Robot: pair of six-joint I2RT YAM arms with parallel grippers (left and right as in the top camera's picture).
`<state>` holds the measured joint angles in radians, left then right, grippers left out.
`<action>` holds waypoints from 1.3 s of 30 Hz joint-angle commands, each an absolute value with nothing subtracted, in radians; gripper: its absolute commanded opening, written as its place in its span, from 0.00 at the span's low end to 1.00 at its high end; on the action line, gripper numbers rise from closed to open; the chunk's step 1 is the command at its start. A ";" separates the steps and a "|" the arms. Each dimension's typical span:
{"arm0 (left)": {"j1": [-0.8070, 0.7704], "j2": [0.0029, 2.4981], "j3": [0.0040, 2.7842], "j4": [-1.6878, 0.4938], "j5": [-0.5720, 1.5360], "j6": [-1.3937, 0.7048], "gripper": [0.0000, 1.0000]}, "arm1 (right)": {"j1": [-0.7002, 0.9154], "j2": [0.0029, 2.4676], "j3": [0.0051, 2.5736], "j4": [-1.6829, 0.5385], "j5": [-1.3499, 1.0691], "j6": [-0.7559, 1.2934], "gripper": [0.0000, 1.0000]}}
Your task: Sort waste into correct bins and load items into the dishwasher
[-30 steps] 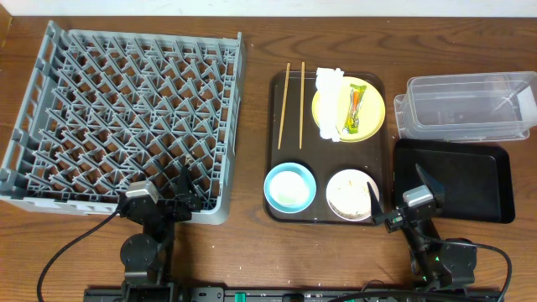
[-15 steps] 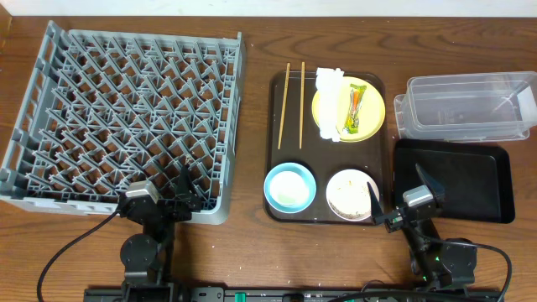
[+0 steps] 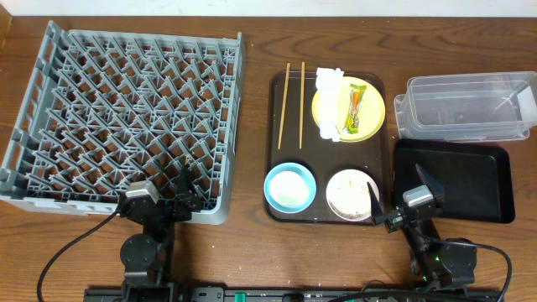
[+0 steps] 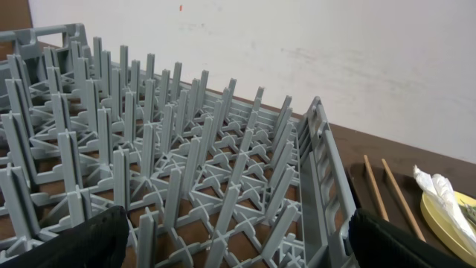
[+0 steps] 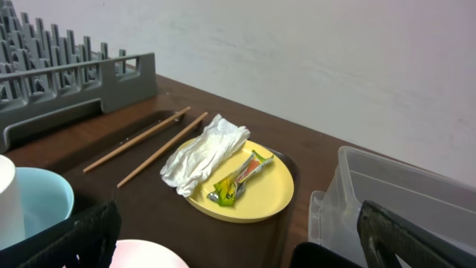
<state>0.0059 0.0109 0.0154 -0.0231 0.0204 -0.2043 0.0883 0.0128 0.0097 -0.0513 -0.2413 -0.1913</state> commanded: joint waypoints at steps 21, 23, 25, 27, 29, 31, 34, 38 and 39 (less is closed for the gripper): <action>0.013 0.006 0.004 -0.071 0.004 -0.184 0.96 | 0.105 0.014 0.006 -0.052 -0.236 -0.180 0.99; 0.013 0.006 0.004 -0.071 0.004 -0.184 0.96 | 0.105 0.014 0.006 -0.032 -0.232 -0.181 0.99; 0.013 0.006 0.004 -0.056 0.004 -0.184 0.96 | 0.105 0.014 0.006 -0.019 -0.233 -0.180 0.99; 0.013 0.006 0.004 -0.021 0.011 -0.185 0.96 | 0.105 0.014 0.006 -0.014 -0.231 -0.181 0.99; 0.013 0.006 0.004 -0.021 0.012 -0.184 0.96 | 0.105 0.014 0.006 0.001 -0.216 -0.180 0.99; 0.013 0.006 0.004 0.006 0.017 -0.191 0.96 | 0.105 0.014 0.006 0.047 -0.219 -0.174 0.99; 0.013 0.006 0.019 0.141 0.069 -0.215 0.96 | 0.105 0.014 0.043 0.125 -0.215 -0.106 0.99; 0.013 0.033 0.127 0.194 0.071 -0.227 0.96 | 0.104 0.046 0.198 0.068 -0.147 -0.083 0.99; 0.013 0.053 0.168 0.174 0.072 -0.227 0.96 | 0.104 0.072 0.245 0.043 -0.134 -0.083 0.99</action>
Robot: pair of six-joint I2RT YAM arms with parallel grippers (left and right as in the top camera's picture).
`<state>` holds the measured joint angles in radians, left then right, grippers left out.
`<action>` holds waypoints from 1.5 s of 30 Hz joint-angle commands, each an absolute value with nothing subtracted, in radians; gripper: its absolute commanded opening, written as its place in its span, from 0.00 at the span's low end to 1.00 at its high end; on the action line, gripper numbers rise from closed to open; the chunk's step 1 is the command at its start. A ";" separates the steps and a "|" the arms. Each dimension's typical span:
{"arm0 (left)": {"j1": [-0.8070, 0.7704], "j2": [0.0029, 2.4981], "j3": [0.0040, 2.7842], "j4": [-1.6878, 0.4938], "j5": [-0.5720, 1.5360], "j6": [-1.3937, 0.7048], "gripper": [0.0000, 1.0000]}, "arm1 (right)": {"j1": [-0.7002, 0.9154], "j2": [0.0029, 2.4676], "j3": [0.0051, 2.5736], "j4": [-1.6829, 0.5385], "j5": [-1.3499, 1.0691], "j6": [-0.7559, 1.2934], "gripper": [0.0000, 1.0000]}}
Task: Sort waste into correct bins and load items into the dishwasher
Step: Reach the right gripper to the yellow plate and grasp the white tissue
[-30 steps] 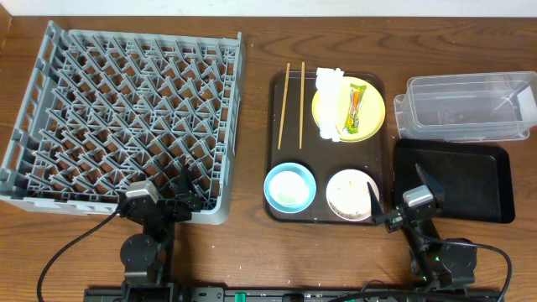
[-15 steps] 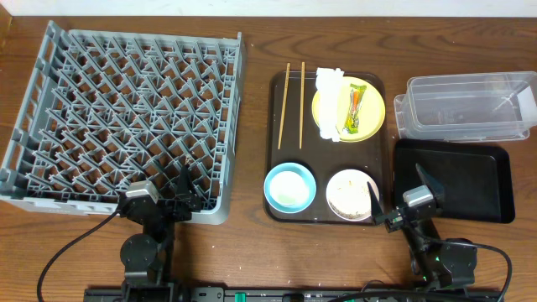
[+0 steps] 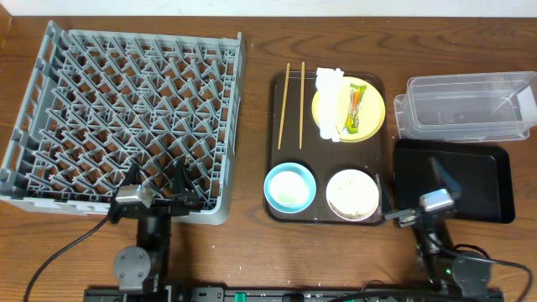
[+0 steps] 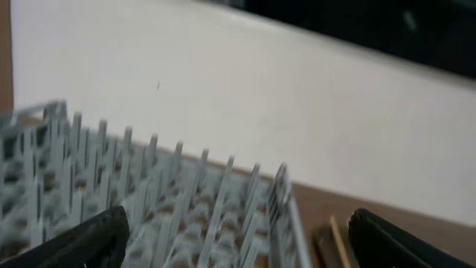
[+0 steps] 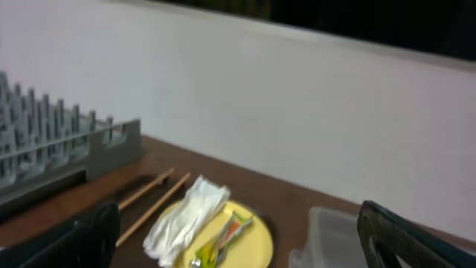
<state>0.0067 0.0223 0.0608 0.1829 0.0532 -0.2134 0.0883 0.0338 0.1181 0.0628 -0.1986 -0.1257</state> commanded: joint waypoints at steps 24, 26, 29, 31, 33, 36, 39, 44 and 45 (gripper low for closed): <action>0.013 1.036 1.184 -0.644 0.332 -0.226 0.96 | 0.125 1.591 1.674 -1.161 -0.554 -0.130 0.99; 0.013 1.047 1.184 -0.649 0.332 -0.226 0.96 | 0.125 1.625 1.675 -1.135 -0.633 -0.107 0.99; 0.013 1.052 1.184 -0.651 0.332 -0.226 0.96 | 0.130 1.673 1.675 -1.046 -0.677 -0.057 0.99; 0.013 1.051 1.184 -0.652 0.332 -0.226 0.96 | 0.146 1.708 1.675 -0.991 -0.577 0.040 0.99; 0.013 1.051 1.184 -0.651 0.332 -0.226 0.96 | 0.176 1.745 1.675 -0.966 -0.423 0.116 0.86; 0.013 1.051 1.184 -0.651 0.329 -0.226 0.96 | 0.242 1.816 1.674 -0.939 -0.218 0.191 0.69; 0.013 1.051 1.184 -0.651 0.329 -0.226 0.96 | 0.309 1.902 1.674 -0.899 -0.078 0.224 0.63; 0.013 1.051 1.184 -0.651 0.329 -0.226 0.96 | 0.362 2.046 1.674 -0.839 0.112 0.344 0.63; 0.013 1.051 1.184 -0.651 0.329 -0.226 0.96 | 0.362 2.070 1.674 -0.825 0.108 0.344 0.63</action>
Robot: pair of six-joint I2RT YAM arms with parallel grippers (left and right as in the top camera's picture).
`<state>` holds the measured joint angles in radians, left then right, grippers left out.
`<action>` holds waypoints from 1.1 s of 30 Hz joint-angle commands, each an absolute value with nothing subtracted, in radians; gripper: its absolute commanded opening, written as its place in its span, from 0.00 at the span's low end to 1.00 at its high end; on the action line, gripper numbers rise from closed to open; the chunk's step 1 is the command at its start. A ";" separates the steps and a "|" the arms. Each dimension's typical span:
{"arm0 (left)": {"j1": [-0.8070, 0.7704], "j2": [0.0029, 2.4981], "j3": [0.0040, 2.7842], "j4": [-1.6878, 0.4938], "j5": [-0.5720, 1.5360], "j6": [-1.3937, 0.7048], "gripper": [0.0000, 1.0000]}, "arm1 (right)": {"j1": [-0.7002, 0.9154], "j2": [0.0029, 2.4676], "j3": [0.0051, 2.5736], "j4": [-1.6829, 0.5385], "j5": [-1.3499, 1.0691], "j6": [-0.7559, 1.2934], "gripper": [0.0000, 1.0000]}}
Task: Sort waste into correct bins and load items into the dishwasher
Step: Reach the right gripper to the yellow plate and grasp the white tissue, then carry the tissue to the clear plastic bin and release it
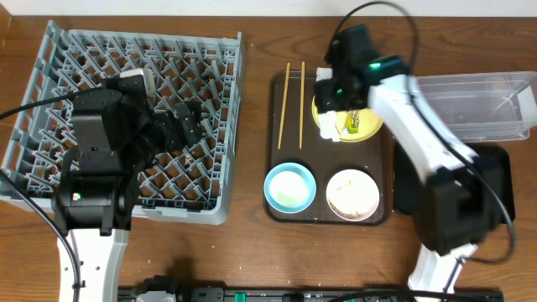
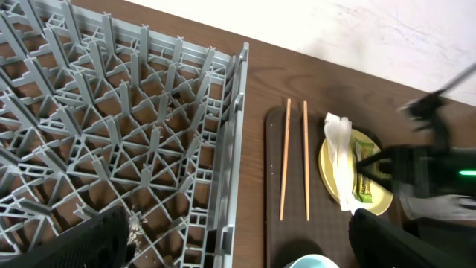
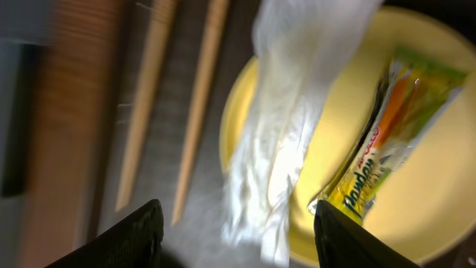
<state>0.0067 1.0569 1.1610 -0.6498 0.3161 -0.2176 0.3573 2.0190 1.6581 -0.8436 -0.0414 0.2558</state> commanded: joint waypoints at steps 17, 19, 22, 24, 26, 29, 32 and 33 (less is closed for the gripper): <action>0.013 1.051 1.184 -0.651 0.329 -0.226 0.96 | 0.338 2.175 1.684 -0.753 0.093 0.453 0.01; 0.013 1.051 1.184 -0.651 0.329 -0.226 0.96 | 0.320 2.129 1.684 -0.762 0.063 0.459 0.01; 0.013 1.051 1.184 -0.651 0.329 -0.226 0.96 | 0.280 2.041 1.684 -0.770 -0.021 0.459 0.01; 0.013 1.051 1.184 -0.651 0.329 -0.226 0.96 | 0.239 1.972 1.684 -0.778 -0.093 0.466 0.01; 0.013 1.052 1.184 -0.651 0.329 -0.226 0.96 | 0.188 1.903 1.684 -0.813 -0.113 0.562 0.01; 0.013 1.052 1.184 -0.651 0.329 -0.226 0.96 | 0.101 1.828 1.684 -0.868 -0.101 0.707 0.01; 0.013 1.051 1.184 -0.651 0.329 -0.226 0.96 | 0.014 1.797 1.684 -0.905 -0.048 0.786 0.01; 0.013 1.052 1.184 -0.651 0.329 -0.226 0.96 | -0.014 1.797 1.684 -0.914 -0.009 0.804 0.01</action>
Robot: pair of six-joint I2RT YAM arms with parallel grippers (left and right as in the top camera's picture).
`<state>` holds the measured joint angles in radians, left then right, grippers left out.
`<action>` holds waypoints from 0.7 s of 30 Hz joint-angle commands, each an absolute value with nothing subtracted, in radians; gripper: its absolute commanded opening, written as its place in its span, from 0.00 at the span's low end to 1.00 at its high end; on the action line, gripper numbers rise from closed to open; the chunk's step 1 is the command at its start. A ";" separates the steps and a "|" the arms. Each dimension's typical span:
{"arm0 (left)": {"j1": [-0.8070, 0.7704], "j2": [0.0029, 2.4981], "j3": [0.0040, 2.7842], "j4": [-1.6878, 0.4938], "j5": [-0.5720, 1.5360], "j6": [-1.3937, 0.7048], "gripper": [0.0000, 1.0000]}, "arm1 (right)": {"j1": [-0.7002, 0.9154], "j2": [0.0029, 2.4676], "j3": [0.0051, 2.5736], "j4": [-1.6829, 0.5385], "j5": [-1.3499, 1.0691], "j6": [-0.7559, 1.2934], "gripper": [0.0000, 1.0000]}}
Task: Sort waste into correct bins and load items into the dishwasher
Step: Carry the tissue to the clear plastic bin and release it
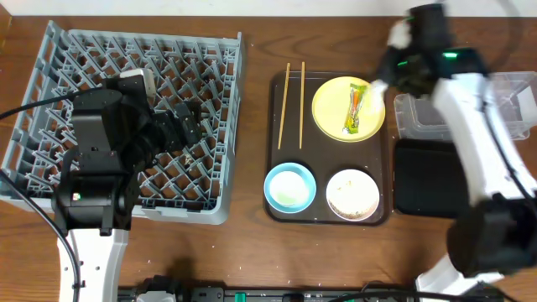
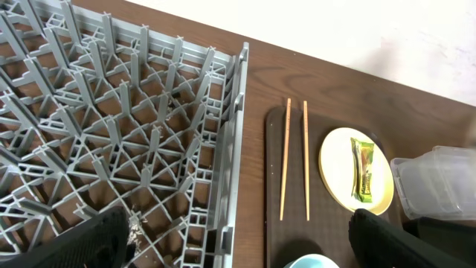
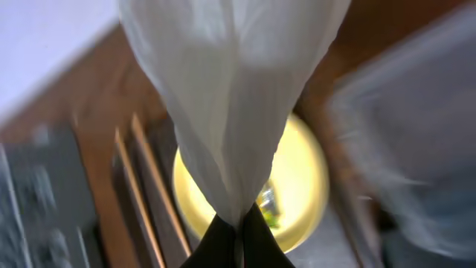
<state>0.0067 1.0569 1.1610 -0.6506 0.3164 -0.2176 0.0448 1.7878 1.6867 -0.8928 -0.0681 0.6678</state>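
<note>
My right gripper [image 3: 238,234] is shut on a white napkin [image 3: 230,97], which it holds in the air above the yellow plate [image 3: 305,186]. Overhead, that gripper [image 1: 401,46] and the napkin [image 1: 396,33] are near the plate's far right edge, beside the clear bins [image 1: 470,105]. A green wrapper [image 1: 356,109] lies on the plate [image 1: 331,105]. Two chopsticks [image 1: 285,105] lie on the dark tray [image 1: 327,155], with a blue bowl [image 1: 289,186] and a white bowl [image 1: 352,195]. My left gripper [image 1: 189,127] hangs open over the grey rack [image 1: 101,101].
A black tray [image 1: 453,180] lies at the right, in front of the clear bins. The rack fills the table's left half, and its right wall [image 2: 234,149] runs close to the dark tray [image 2: 271,193]. The right arm reaches over the black tray and the bins.
The right gripper was open over the napkin on the yellow plate. Now it is shut on the napkin, lifted off the plate and moved right toward the clear bins. The left arm has not moved.
Both arms were low at the table's front edge, grippers open. Then the left was raised over the rack and the right was open over the plate, at the napkin. Now the right holds the napkin, and only the wrapper is on the plate.
</note>
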 commanded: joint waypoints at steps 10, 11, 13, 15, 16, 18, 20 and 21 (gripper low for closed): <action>0.013 1.051 1.184 -0.651 0.329 -0.226 0.96 | -0.220 1.929 1.680 -0.993 0.122 0.970 0.42; 0.013 1.052 1.184 -0.651 0.329 -0.226 0.96 | -0.229 1.940 1.680 -0.992 0.102 0.967 0.58; 0.013 1.051 1.184 -0.651 0.329 -0.226 0.96 | -0.241 1.947 1.680 -1.000 0.044 0.949 0.64; 0.013 1.051 1.184 -0.651 0.329 -0.226 0.96 | -0.242 1.937 1.681 -0.974 -0.022 0.888 0.71; 0.013 1.051 1.184 -0.651 0.329 -0.226 0.96 | -0.236 1.927 1.681 -0.941 -0.064 0.822 0.71; 0.013 1.051 1.184 -0.651 0.329 -0.226 0.96 | -0.208 1.902 1.681 -0.853 -0.186 0.619 0.71; 0.013 1.051 1.184 -0.651 0.329 -0.226 0.96 | -0.162 1.880 1.681 -0.807 -0.318 0.437 0.69; 0.013 1.051 1.184 -0.651 0.329 -0.226 0.96 | -0.131 1.872 1.681 -0.803 -0.363 0.364 0.68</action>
<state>0.0067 1.0569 1.1610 -0.6510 0.3161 -0.2176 -0.2092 1.9354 1.6741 -0.8104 -0.1410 0.6571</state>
